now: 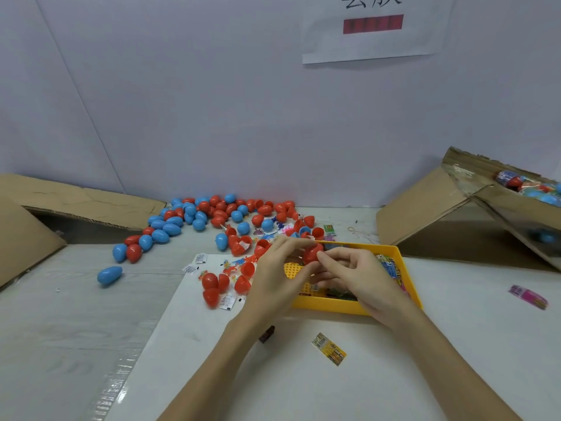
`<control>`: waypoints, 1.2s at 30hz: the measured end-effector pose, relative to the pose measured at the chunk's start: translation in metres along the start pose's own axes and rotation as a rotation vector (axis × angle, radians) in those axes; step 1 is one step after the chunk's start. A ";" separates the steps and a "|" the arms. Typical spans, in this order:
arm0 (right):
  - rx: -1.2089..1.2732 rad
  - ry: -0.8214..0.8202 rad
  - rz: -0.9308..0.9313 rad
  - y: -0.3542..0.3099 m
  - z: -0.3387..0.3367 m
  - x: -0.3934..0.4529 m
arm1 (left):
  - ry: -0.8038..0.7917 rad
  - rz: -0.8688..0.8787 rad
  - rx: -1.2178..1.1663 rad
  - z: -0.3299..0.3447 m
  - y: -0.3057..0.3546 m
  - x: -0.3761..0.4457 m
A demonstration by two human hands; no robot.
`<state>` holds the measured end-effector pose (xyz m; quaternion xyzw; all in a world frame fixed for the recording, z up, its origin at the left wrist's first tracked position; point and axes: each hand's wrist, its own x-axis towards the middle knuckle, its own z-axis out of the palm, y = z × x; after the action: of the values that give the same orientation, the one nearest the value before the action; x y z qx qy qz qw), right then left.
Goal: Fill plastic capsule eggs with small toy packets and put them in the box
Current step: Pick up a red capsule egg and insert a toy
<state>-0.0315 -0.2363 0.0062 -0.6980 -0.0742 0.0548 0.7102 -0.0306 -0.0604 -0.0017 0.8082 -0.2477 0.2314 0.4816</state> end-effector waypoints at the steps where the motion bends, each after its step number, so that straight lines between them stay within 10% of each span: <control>1: 0.008 0.004 -0.007 -0.001 0.001 0.000 | -0.006 0.005 -0.007 -0.001 0.000 0.000; 36: -0.191 0.211 -0.208 0.006 0.006 0.003 | -0.095 -0.084 -0.088 -0.001 0.005 -0.004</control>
<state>-0.0291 -0.2298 0.0007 -0.7527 -0.0758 -0.1000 0.6463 -0.0370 -0.0613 -0.0005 0.8059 -0.2462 0.1612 0.5138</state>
